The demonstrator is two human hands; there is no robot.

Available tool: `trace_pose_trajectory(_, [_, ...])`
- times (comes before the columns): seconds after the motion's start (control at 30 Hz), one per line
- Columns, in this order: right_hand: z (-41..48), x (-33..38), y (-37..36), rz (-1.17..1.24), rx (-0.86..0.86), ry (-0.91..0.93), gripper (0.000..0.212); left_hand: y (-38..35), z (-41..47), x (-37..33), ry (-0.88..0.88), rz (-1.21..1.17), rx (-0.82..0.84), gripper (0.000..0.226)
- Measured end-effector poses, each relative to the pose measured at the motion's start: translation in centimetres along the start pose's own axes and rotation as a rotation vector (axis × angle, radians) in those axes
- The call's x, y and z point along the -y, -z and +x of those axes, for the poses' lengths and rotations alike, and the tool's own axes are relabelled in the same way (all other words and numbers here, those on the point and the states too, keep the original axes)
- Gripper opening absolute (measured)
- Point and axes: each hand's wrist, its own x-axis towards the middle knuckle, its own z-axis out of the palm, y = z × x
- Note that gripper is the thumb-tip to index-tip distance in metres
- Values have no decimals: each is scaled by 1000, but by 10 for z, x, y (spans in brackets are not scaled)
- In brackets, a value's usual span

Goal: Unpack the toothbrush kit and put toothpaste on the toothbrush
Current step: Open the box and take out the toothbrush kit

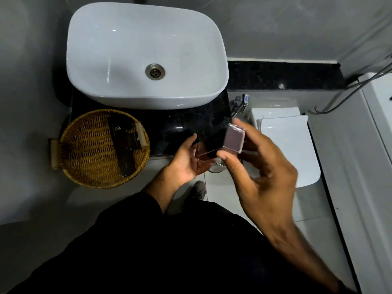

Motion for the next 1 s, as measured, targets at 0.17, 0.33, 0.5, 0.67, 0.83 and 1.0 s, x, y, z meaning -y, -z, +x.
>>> trace_pose_trajectory(0.17, [-2, 1, -1, 16, 2, -92, 50, 0, 3, 2, -21, 8, -63, 26])
trace_pose_trajectory(0.33, [7, 21, 17, 75, -132, 33, 55, 4, 3, -1, -3, -28, -92, 21])
trace_pose_trajectory(0.5, [10, 16, 48, 186, -371, -7, 65, 9, 6, -5, 85, -103, -178, 30])
trace_pose_trajectory(0.67, [-2, -11, 67, 462, -592, -218, 60, 6, 5, -6, 125, -206, -139, 38])
trace_pose_trajectory(0.83, [-51, -49, 46, 130, -40, -416, 51, -32, 2, -6, 154, -278, -48, 53])
trace_pose_trajectory(1.0, [-57, -93, 41, -99, 356, -627, 59, -68, 3, -2, 122, -204, -35, 61])
